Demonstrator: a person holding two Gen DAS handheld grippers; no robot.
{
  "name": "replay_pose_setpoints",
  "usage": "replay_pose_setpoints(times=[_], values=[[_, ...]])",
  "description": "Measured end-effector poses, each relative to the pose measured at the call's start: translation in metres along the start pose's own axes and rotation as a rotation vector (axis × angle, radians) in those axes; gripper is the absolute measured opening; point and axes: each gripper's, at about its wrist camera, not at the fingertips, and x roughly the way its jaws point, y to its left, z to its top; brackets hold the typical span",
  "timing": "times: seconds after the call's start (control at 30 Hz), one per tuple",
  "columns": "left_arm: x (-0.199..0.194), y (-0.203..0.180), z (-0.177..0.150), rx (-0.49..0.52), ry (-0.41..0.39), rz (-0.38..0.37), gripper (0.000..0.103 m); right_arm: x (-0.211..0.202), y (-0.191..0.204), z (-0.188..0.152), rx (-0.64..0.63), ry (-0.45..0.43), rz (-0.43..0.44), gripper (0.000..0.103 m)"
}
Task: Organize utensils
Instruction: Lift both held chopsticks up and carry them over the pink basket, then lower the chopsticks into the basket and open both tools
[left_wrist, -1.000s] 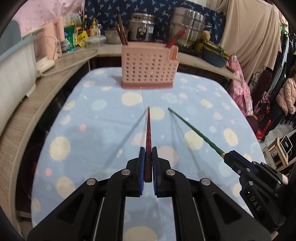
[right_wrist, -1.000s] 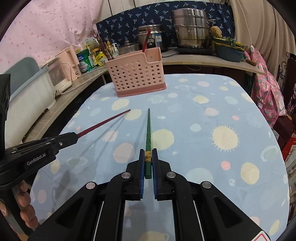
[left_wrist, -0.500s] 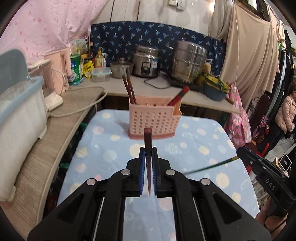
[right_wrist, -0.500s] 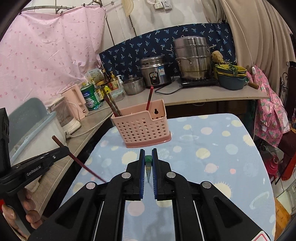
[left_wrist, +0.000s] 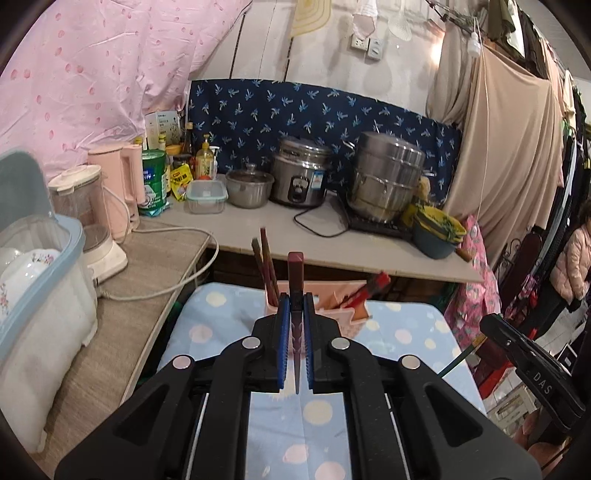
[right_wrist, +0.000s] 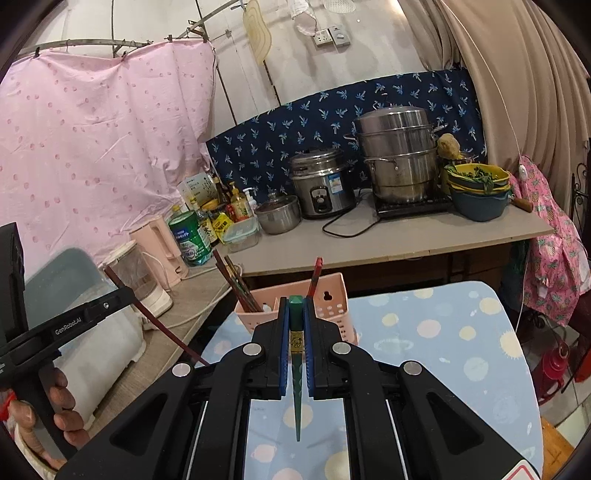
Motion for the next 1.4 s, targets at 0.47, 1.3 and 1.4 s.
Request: replay_pose_setpoints(times=[0.47, 1.3, 1.4], values=[[0.044, -0.007, 0.098, 0.001, -0.123, 0.026, 0.007, 0.059, 0.020, 0.124, -0.002, -0.137, 0.015, 0.007], [0.153, 0.006, 0.054, 0.023, 0.023, 0.050, 0.007, 0.191, 0.002, 0.070, -0.057, 0.070, -0.034, 0.007], [0.157, 0.007, 0.051, 0.024, 0.033, 0.054, 0.007, 0.196, 0.001, 0.063, -0.067, 0.088, -0.038, 0.007]])
